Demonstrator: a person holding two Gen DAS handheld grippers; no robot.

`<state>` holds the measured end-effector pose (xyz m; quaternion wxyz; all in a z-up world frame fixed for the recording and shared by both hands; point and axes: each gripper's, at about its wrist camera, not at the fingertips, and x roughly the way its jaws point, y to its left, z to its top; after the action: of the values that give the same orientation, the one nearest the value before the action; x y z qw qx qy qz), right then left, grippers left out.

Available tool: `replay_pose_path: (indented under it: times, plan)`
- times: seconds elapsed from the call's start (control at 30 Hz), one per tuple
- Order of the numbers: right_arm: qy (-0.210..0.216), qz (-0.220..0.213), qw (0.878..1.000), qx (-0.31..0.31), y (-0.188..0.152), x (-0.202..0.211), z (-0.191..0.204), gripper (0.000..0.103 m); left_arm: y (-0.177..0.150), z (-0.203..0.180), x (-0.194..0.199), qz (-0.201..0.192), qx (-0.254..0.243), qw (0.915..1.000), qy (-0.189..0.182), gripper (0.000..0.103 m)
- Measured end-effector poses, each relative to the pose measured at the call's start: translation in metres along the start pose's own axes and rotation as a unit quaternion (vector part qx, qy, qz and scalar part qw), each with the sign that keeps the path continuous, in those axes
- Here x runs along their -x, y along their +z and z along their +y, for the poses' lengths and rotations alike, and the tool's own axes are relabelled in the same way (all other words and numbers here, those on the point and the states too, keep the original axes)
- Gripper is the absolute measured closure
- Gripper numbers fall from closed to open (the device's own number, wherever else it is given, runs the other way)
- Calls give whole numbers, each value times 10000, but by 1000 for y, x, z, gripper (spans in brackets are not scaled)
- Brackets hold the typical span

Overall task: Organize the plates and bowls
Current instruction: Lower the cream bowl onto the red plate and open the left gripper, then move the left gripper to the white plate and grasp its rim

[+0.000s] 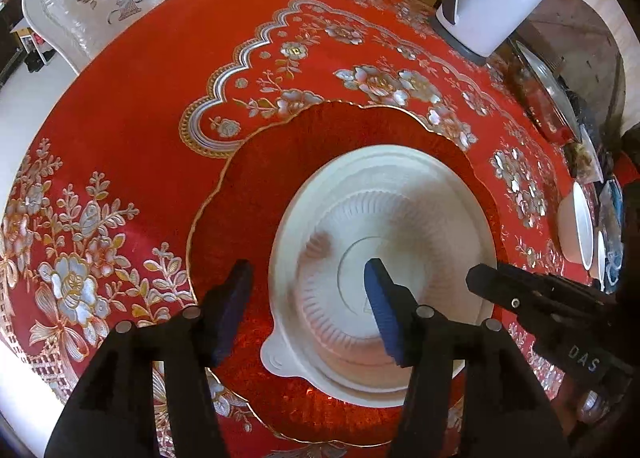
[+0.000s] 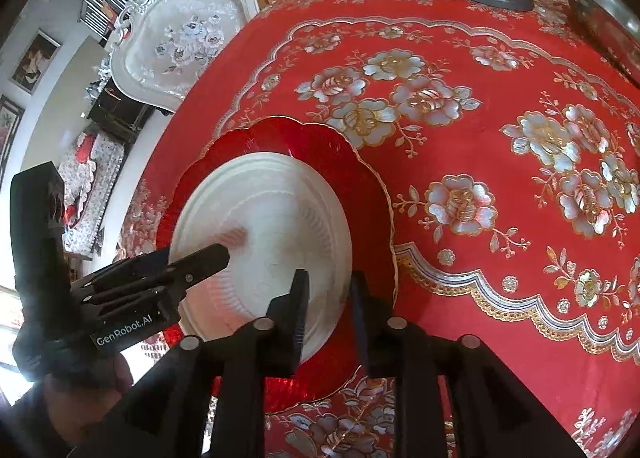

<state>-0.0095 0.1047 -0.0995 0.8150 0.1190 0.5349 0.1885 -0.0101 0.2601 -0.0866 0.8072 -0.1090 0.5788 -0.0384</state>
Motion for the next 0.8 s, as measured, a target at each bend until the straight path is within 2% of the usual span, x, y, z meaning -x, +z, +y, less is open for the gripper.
replay_pose_path:
  times: [0.1,0.23,0.4,0.5,0.67,0.8]
  plan:
    - [-44,-90,9999,29,0,4,2,67,0,2,1,-7,33,10000,-51,46]
    - [-76,-222,9997,33,0,11,2,67,-1,4,7,-77,88,9999,-83,46]
    - [-141,-603,9981,60,1,33,0,66,3,5,19,-354,231,9991,-94,46]
    - [-165,-863,9961,41,-2,52,-7,61,9,2,26,-539,314,9980,-55,46]
    - [-169,-1111,9936,-134,-6,78,-34,60,17,-23,37,-730,253,9970,-101,46]
    - [-209,-1367,9896,-387,-12,108,-70,60,18,-70,40,-737,-31,9969,-269,46]
